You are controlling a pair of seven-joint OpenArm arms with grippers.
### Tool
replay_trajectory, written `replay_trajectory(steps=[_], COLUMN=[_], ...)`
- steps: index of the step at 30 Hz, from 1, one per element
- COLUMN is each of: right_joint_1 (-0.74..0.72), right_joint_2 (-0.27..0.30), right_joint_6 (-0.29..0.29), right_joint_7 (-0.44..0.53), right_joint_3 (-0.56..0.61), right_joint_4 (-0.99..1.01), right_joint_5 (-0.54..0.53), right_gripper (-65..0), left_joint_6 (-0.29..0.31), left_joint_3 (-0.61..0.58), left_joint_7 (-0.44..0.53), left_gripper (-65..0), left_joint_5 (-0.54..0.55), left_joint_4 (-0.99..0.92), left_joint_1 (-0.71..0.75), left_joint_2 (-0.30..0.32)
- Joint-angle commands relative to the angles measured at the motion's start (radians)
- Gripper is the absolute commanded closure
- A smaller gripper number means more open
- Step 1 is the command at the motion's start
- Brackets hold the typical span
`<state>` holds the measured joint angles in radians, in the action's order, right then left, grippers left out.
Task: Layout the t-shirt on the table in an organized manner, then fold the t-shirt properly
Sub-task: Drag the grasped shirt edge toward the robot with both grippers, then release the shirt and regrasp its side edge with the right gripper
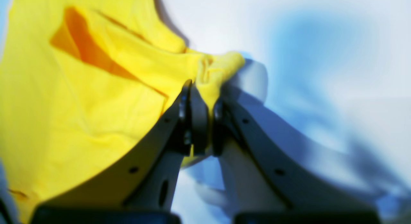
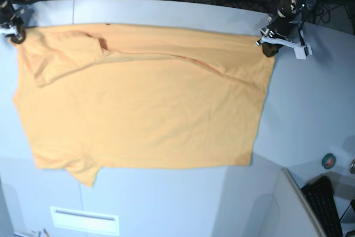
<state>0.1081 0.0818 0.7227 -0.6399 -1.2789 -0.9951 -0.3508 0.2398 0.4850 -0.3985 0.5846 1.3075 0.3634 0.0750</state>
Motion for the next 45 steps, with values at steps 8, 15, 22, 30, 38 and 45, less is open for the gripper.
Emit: replay_trajectory(steps=[8, 15, 22, 30, 38, 45], right_joint_1=[0.045, 0.045, 0.049, 0.074, 0.089, 0.086], right_joint_2=[-0.113, -0.118, -0.116, -0.118, -0.119, -0.103], right_joint_6=[-0.025, -0.025, -0.025, -0.025, -0.025, -0.025], right_joint_7=[-0.183, -0.186, -0.186, -0.188, -0.188, -0.176], right_joint_3=[-0.002, -0.002, 0.041, 0.068, 0.063, 0.060], right_joint_4=[-0.304, -0.328, -0.328, -0.334, -0.469, -0.571], right_joint_5=[0.077, 0.077, 0.078, 0.075, 0.075, 0.077], right_gripper=[0.0, 0.0, 0.0, 0.0, -32.0, -32.0], left_joint_6=[-0.015, -0.013, -0.013, -0.015, -0.015, -0.015], left_joint_3=[0.045, 0.102, 0.100, 0.102, 0.133, 0.263], left_joint_7=[-0.003, -0.007, -0.007, -0.007, -0.003, -0.006], left_gripper=[0.0, 0.0, 0.0, 0.0, -61.9, -64.7], left_joint_5=[-0.010, -0.010, -0.010, -0.012, -0.010, -0.010], left_joint_4=[0.096, 0.117, 0.114, 0.126, 0.136, 0.251], left_joint_1=[0.046, 0.076, 0.082, 0.099, 0.101, 0.072], left_joint_2=[0.006, 0.003, -0.001, -0.001, -0.002, 0.001])
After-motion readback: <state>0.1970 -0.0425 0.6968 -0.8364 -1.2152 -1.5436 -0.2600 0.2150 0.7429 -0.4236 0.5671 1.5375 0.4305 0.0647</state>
